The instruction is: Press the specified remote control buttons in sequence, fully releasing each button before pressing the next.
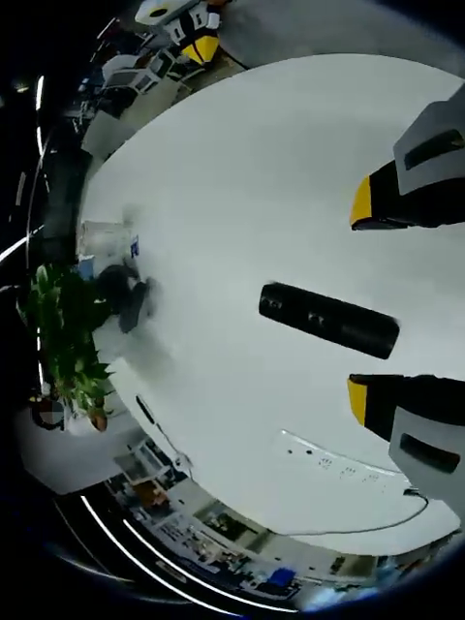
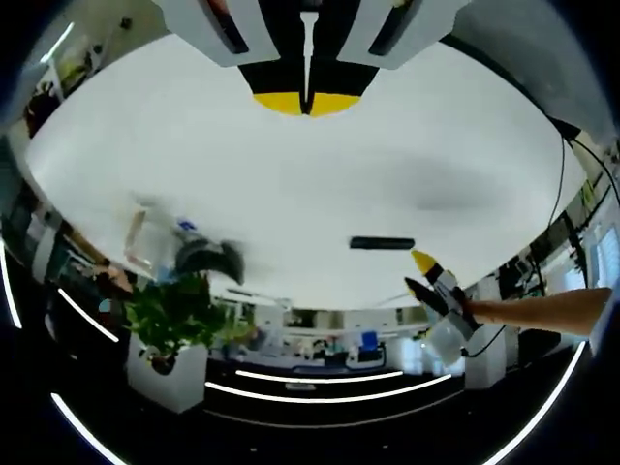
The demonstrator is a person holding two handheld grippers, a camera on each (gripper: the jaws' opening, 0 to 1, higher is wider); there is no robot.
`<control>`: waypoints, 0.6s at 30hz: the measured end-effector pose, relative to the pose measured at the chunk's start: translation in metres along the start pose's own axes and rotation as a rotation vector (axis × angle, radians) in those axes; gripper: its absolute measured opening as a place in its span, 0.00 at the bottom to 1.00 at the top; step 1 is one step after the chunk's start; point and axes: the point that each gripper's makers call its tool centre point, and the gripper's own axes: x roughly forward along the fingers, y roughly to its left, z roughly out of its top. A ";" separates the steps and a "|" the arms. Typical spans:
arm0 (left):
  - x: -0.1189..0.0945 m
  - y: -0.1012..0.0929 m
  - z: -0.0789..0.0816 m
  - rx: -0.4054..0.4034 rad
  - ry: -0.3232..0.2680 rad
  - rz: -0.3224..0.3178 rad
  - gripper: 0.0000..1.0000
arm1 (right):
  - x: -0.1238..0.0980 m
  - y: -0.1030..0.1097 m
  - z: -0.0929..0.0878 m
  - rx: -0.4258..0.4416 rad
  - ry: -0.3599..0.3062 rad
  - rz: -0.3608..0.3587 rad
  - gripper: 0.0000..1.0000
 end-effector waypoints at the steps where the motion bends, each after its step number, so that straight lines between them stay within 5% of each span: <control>1: 0.003 -0.001 -0.002 -0.003 0.009 -0.018 0.60 | 0.001 0.001 -0.001 -0.004 0.007 0.001 0.00; 7: 0.031 0.010 -0.026 0.029 0.108 -0.040 0.58 | 0.001 0.001 -0.004 -0.011 0.024 0.000 0.00; 18: 0.049 0.021 -0.032 0.020 0.132 -0.094 0.57 | 0.003 0.005 -0.011 -0.016 0.072 0.010 0.00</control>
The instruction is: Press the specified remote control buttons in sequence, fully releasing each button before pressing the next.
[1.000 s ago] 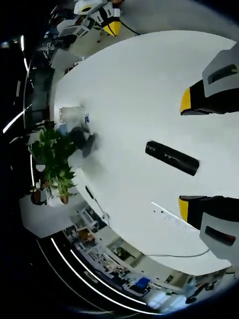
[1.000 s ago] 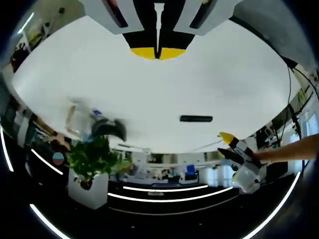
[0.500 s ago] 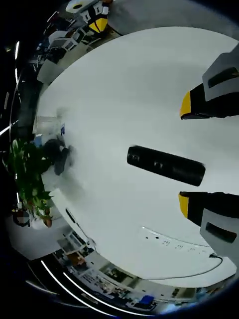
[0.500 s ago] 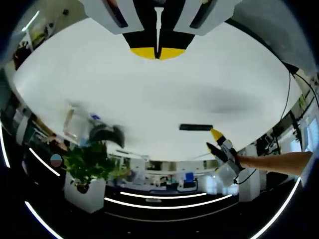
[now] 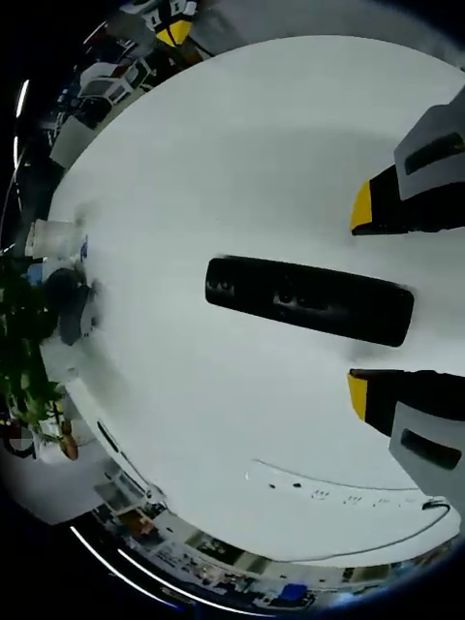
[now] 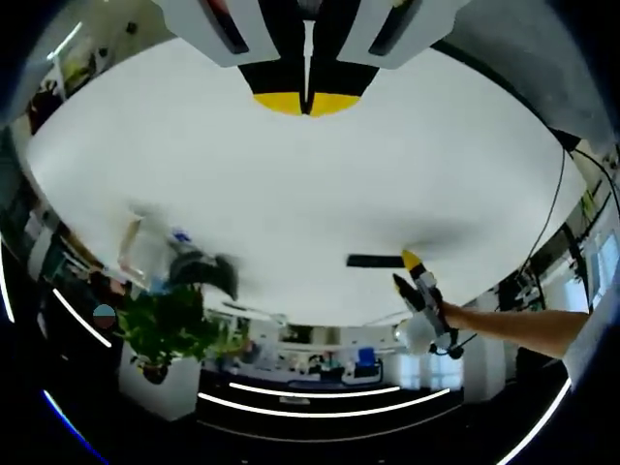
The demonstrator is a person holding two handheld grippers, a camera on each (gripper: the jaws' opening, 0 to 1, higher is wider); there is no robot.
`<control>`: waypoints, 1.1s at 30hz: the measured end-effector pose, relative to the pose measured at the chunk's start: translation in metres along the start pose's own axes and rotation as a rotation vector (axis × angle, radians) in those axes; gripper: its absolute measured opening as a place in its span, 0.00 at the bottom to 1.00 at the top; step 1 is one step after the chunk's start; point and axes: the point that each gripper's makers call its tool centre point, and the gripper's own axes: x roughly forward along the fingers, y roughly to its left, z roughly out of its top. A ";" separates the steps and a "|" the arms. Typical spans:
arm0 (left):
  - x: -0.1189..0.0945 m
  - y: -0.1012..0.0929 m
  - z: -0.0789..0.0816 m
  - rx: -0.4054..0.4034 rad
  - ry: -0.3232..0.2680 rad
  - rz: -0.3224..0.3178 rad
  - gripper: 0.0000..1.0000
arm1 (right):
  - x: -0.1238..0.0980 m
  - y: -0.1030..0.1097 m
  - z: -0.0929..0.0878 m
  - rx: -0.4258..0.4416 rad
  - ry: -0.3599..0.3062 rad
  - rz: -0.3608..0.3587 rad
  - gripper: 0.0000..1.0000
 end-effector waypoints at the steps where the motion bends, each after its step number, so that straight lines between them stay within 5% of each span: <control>1: 0.001 0.002 -0.003 -0.010 0.011 -0.009 0.57 | 0.000 0.000 0.000 -0.002 0.000 0.001 0.00; 7: 0.003 0.002 -0.003 -0.066 0.003 -0.086 0.58 | 0.001 0.001 -0.002 -0.001 0.015 0.002 0.00; 22: -0.001 0.006 -0.013 0.069 0.084 -0.116 0.42 | 0.001 0.004 -0.002 -0.002 0.017 0.017 0.00; 33: -0.002 0.008 -0.015 -0.003 0.121 -0.076 0.25 | -0.001 0.005 0.001 -0.001 -0.007 0.029 0.00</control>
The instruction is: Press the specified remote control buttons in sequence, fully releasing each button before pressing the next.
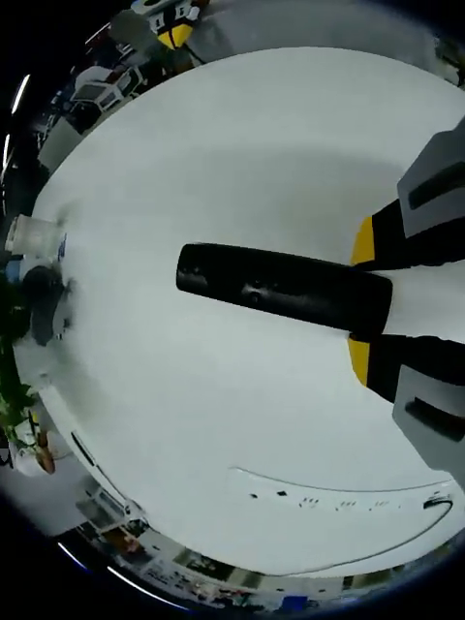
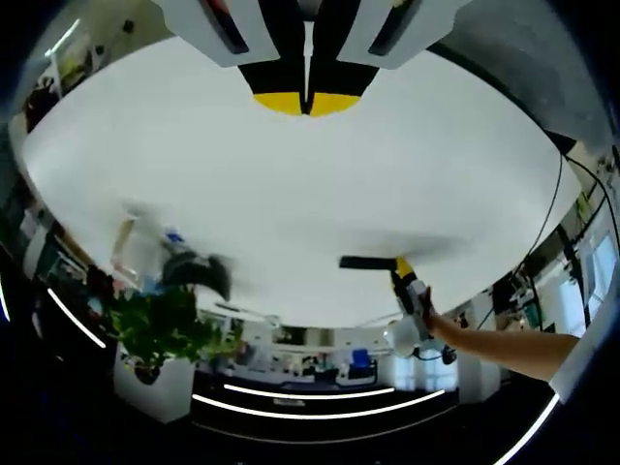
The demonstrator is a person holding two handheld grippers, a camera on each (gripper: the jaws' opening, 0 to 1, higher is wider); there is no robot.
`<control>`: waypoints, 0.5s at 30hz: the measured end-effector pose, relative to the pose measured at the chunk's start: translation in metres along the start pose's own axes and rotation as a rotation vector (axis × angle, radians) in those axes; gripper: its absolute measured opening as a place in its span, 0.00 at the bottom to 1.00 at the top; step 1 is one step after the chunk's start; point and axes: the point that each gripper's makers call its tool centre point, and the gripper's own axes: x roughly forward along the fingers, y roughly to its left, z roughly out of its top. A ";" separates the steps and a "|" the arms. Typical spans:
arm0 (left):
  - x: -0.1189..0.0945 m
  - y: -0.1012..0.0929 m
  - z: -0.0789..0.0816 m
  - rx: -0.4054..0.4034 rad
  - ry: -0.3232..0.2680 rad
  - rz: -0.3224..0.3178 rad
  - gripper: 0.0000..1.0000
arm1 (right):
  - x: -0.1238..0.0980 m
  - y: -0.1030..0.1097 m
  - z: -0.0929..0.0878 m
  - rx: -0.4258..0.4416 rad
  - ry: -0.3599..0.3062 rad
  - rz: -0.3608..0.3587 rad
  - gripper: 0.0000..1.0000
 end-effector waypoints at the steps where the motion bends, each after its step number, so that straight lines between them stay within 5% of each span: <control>1: 0.000 -0.001 0.000 0.009 0.013 0.004 0.24 | 0.000 0.000 0.000 -0.001 -0.002 0.001 0.00; 8: 0.001 -0.008 -0.001 -0.019 0.077 0.040 0.23 | -0.001 0.001 0.002 -0.003 -0.016 0.009 0.00; 15: -0.001 -0.016 -0.008 -0.089 0.064 0.053 0.23 | -0.001 0.002 0.004 -0.012 -0.028 0.014 0.00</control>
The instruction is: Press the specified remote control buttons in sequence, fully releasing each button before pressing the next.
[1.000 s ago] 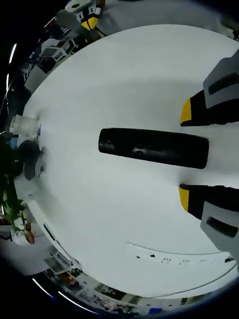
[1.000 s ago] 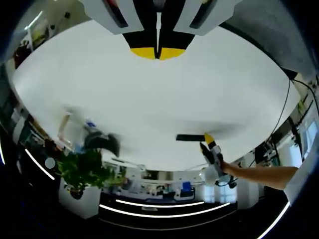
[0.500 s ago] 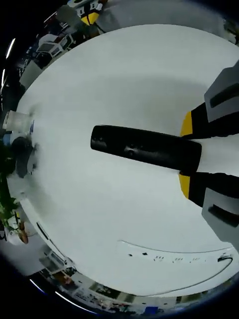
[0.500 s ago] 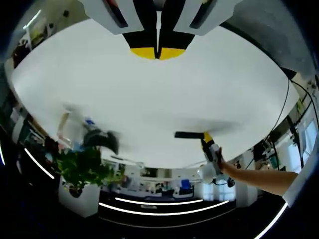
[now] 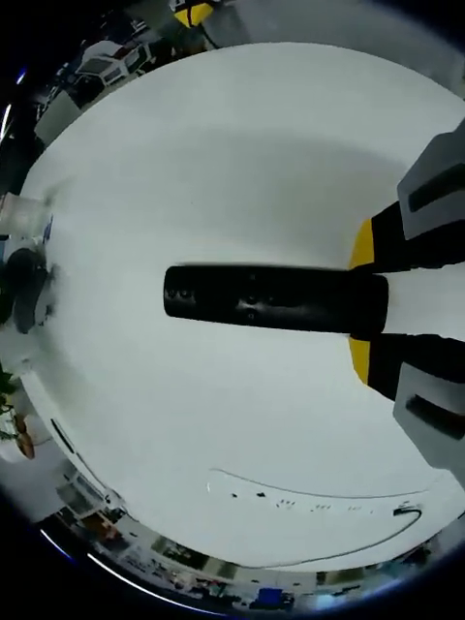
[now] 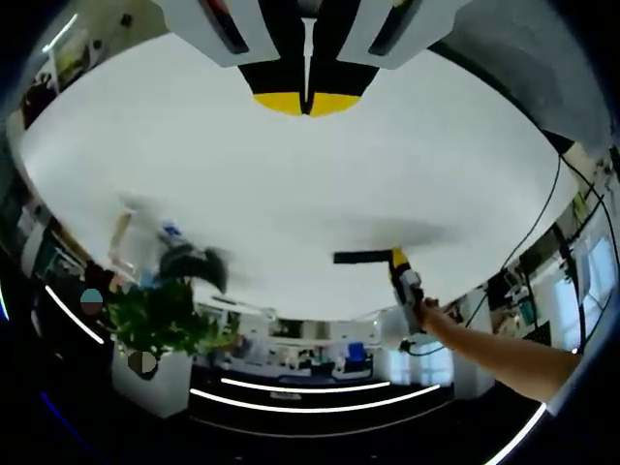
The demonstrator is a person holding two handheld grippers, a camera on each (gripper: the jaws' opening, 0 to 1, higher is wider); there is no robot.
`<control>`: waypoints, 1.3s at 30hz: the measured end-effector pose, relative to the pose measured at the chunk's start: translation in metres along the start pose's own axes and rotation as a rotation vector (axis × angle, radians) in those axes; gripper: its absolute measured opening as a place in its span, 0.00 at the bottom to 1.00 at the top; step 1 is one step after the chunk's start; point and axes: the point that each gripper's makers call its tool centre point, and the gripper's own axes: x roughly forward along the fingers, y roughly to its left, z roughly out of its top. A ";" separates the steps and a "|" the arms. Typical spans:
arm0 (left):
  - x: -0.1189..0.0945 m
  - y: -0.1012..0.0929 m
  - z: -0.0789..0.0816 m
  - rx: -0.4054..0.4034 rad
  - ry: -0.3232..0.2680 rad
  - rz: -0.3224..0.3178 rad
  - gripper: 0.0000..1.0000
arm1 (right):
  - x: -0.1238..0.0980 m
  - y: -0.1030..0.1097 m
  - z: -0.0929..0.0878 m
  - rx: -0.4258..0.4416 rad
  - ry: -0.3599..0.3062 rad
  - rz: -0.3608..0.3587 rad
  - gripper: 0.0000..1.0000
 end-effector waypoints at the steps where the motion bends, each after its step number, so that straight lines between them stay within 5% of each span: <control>1: 0.000 -0.002 -0.001 0.002 -0.004 0.001 0.23 | 0.000 0.000 0.000 0.000 -0.002 0.000 0.00; 26: -0.005 -0.069 -0.023 -0.007 0.019 0.002 0.23 | 0.000 0.004 0.003 -0.028 -0.014 0.012 0.00; 39: -0.010 -0.113 -0.037 -0.016 0.051 0.007 0.23 | -0.002 0.019 0.000 0.005 0.020 0.094 0.00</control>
